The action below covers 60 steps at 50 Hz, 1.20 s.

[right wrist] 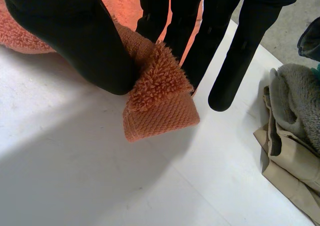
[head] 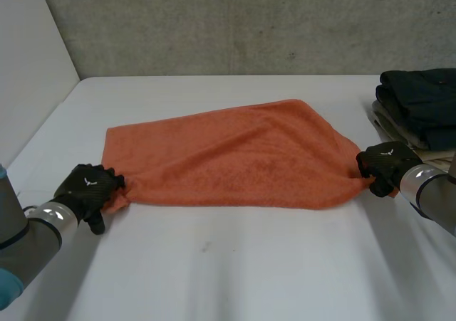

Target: Fold the laundry.

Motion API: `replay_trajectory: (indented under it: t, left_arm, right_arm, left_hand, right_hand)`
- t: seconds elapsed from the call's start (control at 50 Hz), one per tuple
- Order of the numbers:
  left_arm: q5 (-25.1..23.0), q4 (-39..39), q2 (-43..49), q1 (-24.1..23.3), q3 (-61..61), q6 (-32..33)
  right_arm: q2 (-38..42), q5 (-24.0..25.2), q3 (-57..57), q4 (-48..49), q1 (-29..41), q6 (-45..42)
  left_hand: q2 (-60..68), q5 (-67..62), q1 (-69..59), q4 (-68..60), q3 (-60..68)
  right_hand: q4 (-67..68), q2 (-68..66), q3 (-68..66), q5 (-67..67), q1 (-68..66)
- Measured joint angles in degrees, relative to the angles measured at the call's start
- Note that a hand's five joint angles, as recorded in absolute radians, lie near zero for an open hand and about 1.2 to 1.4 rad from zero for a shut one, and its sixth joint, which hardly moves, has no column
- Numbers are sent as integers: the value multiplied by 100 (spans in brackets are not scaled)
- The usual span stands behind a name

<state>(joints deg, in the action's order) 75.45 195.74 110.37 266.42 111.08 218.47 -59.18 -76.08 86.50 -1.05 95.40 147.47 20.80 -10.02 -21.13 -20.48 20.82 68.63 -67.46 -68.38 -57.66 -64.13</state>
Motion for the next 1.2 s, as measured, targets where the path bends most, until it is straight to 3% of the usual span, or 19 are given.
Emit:
replay_trajectory:
  t: [0.08,0.18,0.24,0.3,0.34,0.44,0.58,0.68,0.78,0.88,1.04,1.12,1.2]
  left_arm:
    - [0,151,187,-19,-135,168]
    - [-53,317,338,-29,-243,325]
    - [-124,366,346,-25,-270,304]
    - [-213,380,286,-12,-265,129]
    - [-248,362,209,-1,-233,-89]
    - [-222,187,-192,83,-83,-781]
    - [-256,-701,-1301,560,128,-1698]
    - [-615,-1786,-1834,930,75,-1825]
    - [-959,-2663,-1818,1110,-68,-1643]
    - [-928,-2832,-1179,1034,-379,-1327]
    - [-241,-2665,54,413,-1926,-1313]
    - [59,-2357,253,133,-3080,-1766]
    - [365,-1463,149,-31,-4417,-2747]
  right_arm:
    - [3,0,-2,2,-11,-1]
    - [4,-1,-6,5,-22,-1]
    - [-2,-2,-7,5,-27,0]
    - [-23,-6,-14,-8,-31,1]
    - [-60,-8,-23,-33,-38,-3]
    - [-308,-31,-53,-340,-99,-152]
    - [-1007,-267,-136,-2024,-418,-1523]
    - [-1479,-617,-73,-3544,-690,-3071]
    - [-1583,-849,-37,-4163,-720,-3934]
    - [-1203,-912,-170,-3910,-483,-3926]
    - [-313,-1001,-1156,-2804,9,-3125]
    - [-105,-1127,-2114,-2015,185,-2483]
    - [-169,-1298,-3154,-871,279,-1547]
  left_hand:
    - [131,-215,-135,-153,128]
    - [1487,-1539,-1585,-1502,1488]
    - [3023,-3019,-2975,-3010,2965]
    - [3516,-3544,-3395,-3544,3498]
    - [4691,-4698,-4336,-4714,4646]
    - [4762,-4736,-4344,-4779,4713]
    - [4762,-4736,-4367,-4781,4713]
    - [4762,-4736,-4398,-4782,4714]
    - [4763,-4736,-4416,-4782,4716]
    - [4763,-4737,-4416,-4783,4728]
    - [4776,-4736,-4417,-4785,4732]
    - [4784,-4737,-4417,-4787,4735]
    - [4788,-4736,-4417,-4789,4735]
  right_hand:
    - [0,0,0,0,0]
    - [0,0,0,0,0]
    - [0,0,0,0,0]
    - [0,0,0,0,0]
    - [0,0,0,0,0]
    - [0,0,0,0,0]
    - [0,0,0,0,0]
    - [0,0,0,-1,0]
    - [1,0,0,-39,0]
    - [1,0,0,-64,0]
    - [1,0,-2,-77,0]
    - [5,0,-3,-76,0]
    - [8,0,-4,-78,0]
